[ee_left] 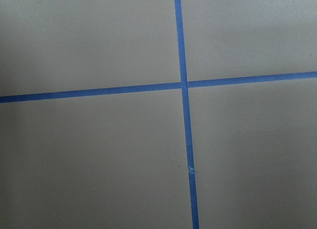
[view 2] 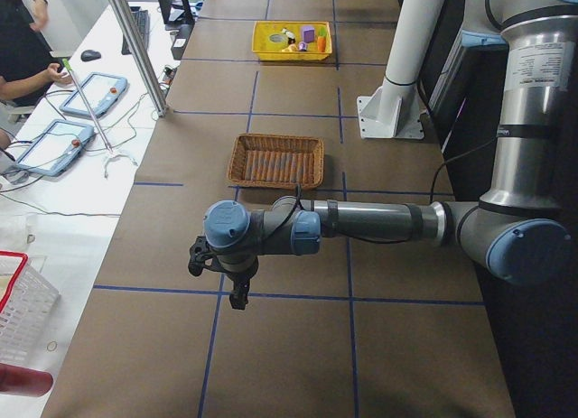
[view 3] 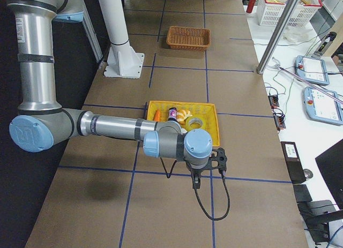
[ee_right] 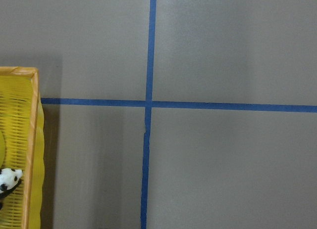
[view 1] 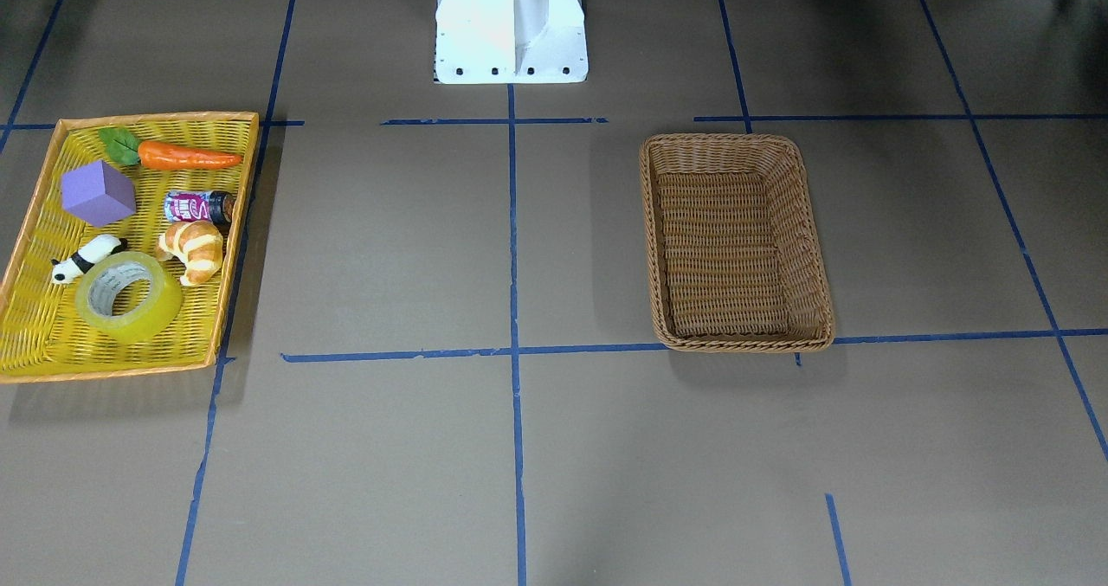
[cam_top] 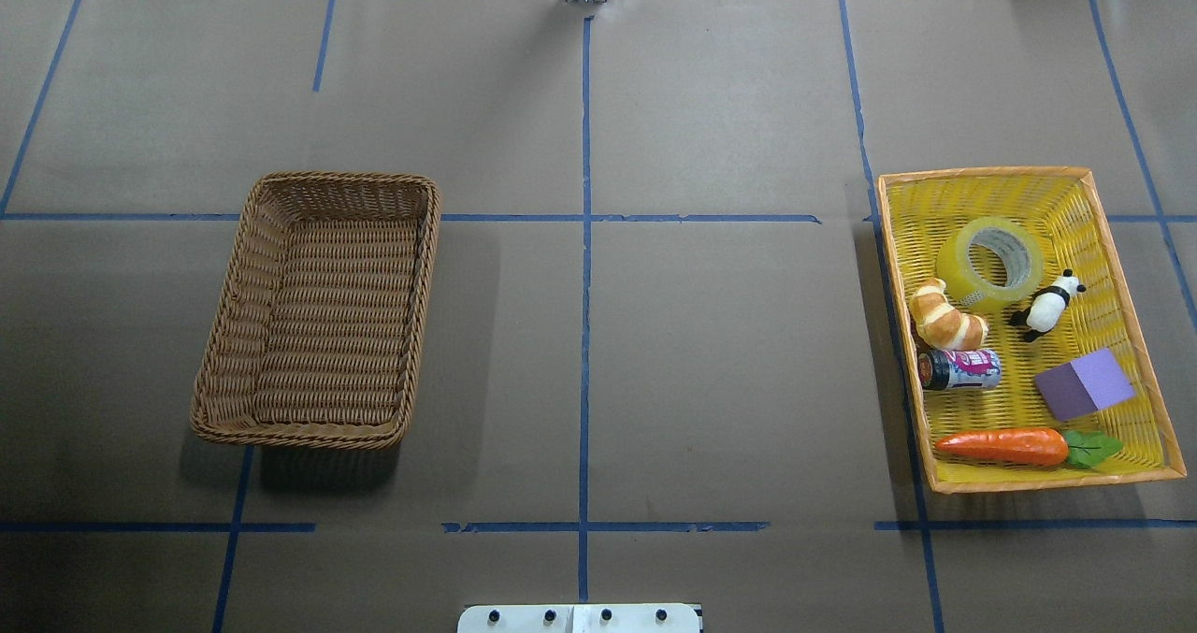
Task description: Move tape to another basket
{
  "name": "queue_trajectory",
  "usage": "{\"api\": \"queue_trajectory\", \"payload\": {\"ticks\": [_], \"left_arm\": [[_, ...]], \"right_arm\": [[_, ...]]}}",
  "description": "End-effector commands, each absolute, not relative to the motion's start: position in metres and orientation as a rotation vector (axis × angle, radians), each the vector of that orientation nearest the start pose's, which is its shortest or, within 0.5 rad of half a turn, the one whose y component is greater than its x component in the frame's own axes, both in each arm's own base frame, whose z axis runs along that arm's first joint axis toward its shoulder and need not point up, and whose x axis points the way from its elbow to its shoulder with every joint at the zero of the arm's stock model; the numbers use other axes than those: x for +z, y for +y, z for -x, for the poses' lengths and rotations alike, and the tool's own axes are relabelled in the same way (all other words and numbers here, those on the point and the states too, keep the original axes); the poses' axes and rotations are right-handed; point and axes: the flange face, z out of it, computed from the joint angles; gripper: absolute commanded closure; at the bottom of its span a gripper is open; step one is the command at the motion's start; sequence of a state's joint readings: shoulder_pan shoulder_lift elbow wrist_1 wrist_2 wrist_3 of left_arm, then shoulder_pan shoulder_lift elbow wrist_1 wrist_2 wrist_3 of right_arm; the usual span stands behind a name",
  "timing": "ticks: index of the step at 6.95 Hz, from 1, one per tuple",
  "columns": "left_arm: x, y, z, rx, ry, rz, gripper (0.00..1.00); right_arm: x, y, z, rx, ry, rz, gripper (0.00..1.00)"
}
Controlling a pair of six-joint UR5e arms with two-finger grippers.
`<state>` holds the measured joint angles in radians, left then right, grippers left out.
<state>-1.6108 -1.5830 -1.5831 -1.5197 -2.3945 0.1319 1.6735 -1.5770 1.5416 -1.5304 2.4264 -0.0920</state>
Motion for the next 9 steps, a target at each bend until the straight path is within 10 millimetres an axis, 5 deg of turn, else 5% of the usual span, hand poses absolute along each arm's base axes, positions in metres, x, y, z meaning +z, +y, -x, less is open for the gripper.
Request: {"api": "queue_trajectory", "payload": {"ticks": [1,9], "left_arm": [[0.6473,-0.4931,0.08,0.075,0.823,-0.047,0.0],[0.6462,-0.4948,0.0799,0.077,0.824,-0.051,0.0]], "right_arm": [[0.6652,-0.4807,-0.1081,0.009,-0.85,-0.086,0.0],[0.6602,-0.4857,-0.1063,-0.005,-0.838,-0.099,0.0]]}}
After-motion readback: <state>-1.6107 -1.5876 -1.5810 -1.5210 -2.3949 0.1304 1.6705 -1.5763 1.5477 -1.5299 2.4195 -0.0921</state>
